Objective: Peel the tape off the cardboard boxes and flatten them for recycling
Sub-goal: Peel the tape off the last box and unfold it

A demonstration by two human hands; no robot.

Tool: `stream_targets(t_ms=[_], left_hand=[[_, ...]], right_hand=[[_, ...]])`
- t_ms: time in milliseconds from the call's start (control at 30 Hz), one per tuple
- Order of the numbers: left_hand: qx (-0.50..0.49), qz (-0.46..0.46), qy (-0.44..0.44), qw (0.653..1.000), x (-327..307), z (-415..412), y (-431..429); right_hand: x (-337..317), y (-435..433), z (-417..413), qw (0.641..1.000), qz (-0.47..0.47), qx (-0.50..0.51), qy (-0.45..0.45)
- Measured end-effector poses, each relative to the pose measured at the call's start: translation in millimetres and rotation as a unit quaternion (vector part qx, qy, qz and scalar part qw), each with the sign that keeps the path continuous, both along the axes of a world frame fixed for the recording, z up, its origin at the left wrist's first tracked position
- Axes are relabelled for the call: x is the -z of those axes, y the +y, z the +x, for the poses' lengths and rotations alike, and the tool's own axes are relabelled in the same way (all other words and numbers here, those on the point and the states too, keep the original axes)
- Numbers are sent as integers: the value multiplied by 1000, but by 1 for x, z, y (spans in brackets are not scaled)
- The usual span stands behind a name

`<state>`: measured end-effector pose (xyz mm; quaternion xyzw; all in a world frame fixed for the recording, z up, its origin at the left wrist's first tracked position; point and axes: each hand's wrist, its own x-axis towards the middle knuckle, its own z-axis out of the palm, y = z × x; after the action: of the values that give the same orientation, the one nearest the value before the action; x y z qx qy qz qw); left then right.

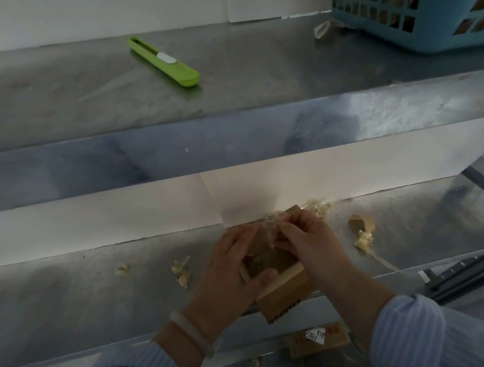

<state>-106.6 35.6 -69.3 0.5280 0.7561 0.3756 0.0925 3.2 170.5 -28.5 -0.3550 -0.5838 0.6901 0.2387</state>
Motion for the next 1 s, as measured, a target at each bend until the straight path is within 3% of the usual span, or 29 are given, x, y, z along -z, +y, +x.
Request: stream_targets(t_ms=[67,100,200,267,533,700,900,1000], left_hand=[[-12,-29,-9,999,0,-2,5],[-17,-34,-24,999,2,-4,6],[-20,-42,-34,998,8,-8,7],[-22,-50,-28,998,11,-8,7],[-14,-36,-28,999,4,-6,12],[-12,-33,-30,999,4,-7,12],[-23,-53,-32,998,9,-10,8],[-18,-64,-29,997,12,-13,6]], right_hand=[[3,0,-1,1000,21,17,-5],[4,2,0,997,76,18,-28],[1,6,10,938,327,-49,-105],[1,6,13,909,388,-104,-110],[6,1,-8,826,488,-141,-246],[5,2,-17,805,511,-151,-260],[4,17,-8,820,500,-124,-250],[-1,36,4,781,565,-72,-258]])
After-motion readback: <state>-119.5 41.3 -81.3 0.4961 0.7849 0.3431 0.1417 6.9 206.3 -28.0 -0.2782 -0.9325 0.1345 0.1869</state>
